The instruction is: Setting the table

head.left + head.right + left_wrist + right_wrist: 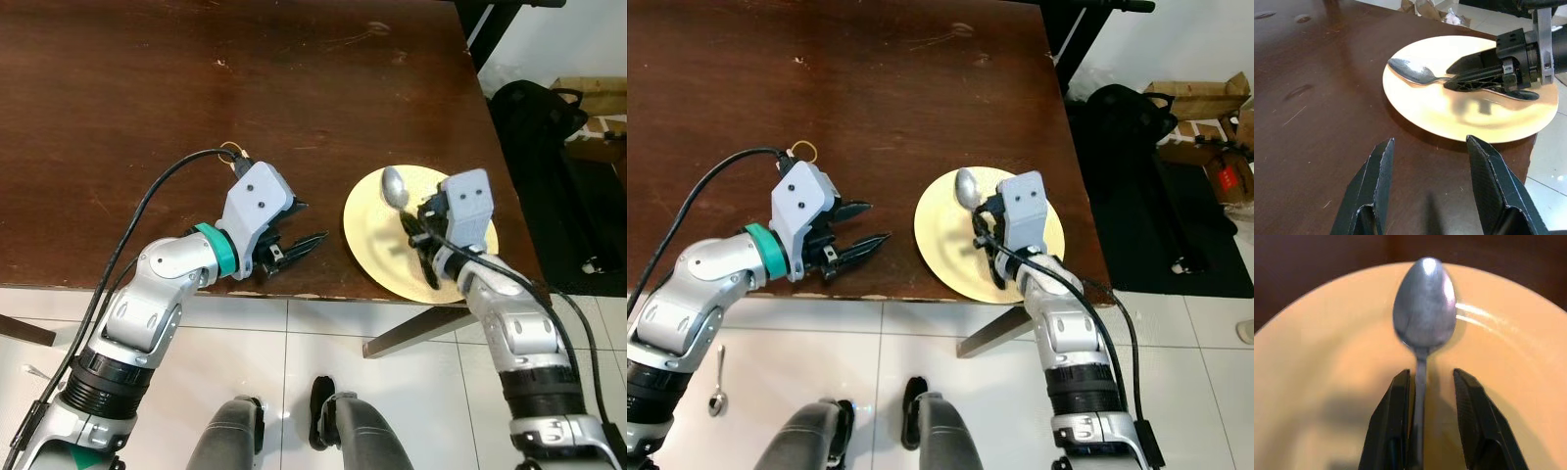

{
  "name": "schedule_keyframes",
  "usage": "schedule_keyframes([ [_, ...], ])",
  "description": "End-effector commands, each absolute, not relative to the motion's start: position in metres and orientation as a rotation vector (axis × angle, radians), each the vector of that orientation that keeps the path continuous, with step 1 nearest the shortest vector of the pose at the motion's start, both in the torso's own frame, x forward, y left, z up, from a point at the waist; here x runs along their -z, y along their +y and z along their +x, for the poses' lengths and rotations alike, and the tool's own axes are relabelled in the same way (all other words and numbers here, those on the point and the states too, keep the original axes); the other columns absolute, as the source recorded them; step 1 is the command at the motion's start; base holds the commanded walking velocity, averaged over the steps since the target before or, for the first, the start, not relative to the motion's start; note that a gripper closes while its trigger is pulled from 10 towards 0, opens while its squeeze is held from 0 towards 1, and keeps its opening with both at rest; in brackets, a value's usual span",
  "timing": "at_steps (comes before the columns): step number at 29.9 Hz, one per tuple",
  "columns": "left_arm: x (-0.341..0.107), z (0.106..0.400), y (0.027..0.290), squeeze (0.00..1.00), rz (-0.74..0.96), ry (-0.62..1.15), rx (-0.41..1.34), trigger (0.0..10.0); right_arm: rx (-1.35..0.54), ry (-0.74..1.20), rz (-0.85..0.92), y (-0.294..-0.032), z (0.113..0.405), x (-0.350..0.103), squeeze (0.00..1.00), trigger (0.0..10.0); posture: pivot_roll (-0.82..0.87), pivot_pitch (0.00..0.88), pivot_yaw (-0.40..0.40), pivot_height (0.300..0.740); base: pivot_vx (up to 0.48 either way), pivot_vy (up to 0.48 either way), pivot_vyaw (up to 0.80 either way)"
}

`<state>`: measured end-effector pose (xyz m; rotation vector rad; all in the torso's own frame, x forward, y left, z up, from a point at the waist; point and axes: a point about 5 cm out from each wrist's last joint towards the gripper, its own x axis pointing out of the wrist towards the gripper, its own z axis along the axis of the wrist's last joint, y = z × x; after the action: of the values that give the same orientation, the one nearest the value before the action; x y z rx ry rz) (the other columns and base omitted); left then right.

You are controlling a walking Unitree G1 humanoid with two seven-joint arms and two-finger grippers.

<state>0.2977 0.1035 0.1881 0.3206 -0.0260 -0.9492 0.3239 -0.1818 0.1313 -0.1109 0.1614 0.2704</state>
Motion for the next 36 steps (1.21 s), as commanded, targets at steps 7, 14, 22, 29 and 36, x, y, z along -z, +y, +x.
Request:
schedule_keyframes([
  [7,-0.181,0.294,0.1,0.0,0.316,0.005,0.969,10.0,-0.22,0.306,-0.051,-0.183,0.316,-0.093,0.0,10.0,0.19,0.16,-0.039,0.74,0.0,0.0,0.0],
  [14,-0.181,0.294,0.101,0.0,0.315,0.007,0.965,10.0,-0.257,0.318,0.06,-0.174,0.319,-0.09,0.0,0.0,0.2,0.163,-0.044,0.74,0.0,0.0,0.0],
  [22,-0.181,0.293,0.1,0.0,0.31,0.007,0.963,10.0,-0.269,0.268,0.098,-0.169,0.323,-0.096,0.0,0.0,0.2,0.164,-0.047,0.74,0.0,0.0,0.0],
  [29,-0.18,0.293,0.1,0.0,0.309,0.01,0.96,10.0,-0.234,0.087,0.224,-0.172,0.328,-0.123,0.0,0.0,0.2,0.165,-0.04,0.74,0.0,0.0,0.0],
  [36,-0.182,0.296,0.102,0.0,0.303,0.003,0.918,10.0,-0.189,-0.22,0.286,-0.174,0.327,-0.184,0.0,0.0,0.2,0.165,-0.029,0.74,0.0,0.0,0.0],
])
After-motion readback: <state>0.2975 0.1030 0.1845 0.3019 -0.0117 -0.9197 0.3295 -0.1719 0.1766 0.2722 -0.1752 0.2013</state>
